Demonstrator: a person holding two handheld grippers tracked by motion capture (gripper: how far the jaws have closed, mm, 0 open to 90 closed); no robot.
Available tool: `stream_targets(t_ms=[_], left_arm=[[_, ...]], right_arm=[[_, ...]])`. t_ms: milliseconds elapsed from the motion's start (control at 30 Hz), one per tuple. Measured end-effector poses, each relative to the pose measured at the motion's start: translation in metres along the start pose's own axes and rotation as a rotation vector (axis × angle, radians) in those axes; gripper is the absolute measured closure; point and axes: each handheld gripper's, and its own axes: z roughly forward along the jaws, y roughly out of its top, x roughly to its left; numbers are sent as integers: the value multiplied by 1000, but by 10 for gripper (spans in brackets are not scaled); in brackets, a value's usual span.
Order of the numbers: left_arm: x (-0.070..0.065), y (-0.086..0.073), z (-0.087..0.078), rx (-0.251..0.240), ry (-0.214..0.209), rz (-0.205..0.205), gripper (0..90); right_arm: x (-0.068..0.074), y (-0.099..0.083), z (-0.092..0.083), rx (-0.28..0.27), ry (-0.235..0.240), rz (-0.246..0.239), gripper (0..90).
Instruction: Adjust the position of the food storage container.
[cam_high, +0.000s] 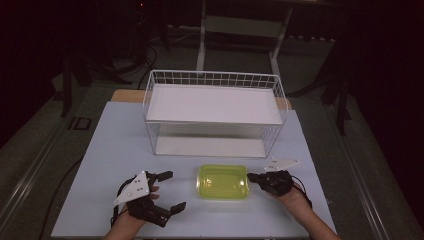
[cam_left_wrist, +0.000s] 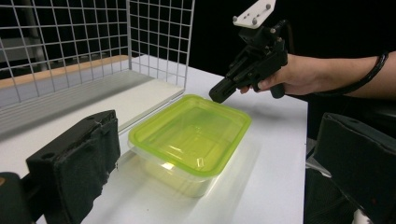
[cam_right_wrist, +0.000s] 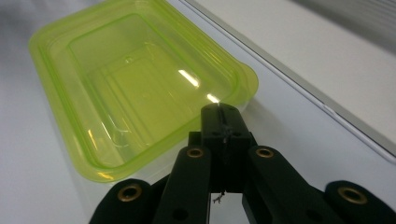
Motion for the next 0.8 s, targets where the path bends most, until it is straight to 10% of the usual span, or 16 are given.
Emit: stream_targets(t_ms=[633, 800], left_arm=[[2, -1, -2, 10, 11, -18, 10], [3, -3, 0, 2, -1, -42, 10]], right_arm=[[16, 10, 12, -20, 21, -30, 893], [23, 13, 1, -58, 5, -28, 737]])
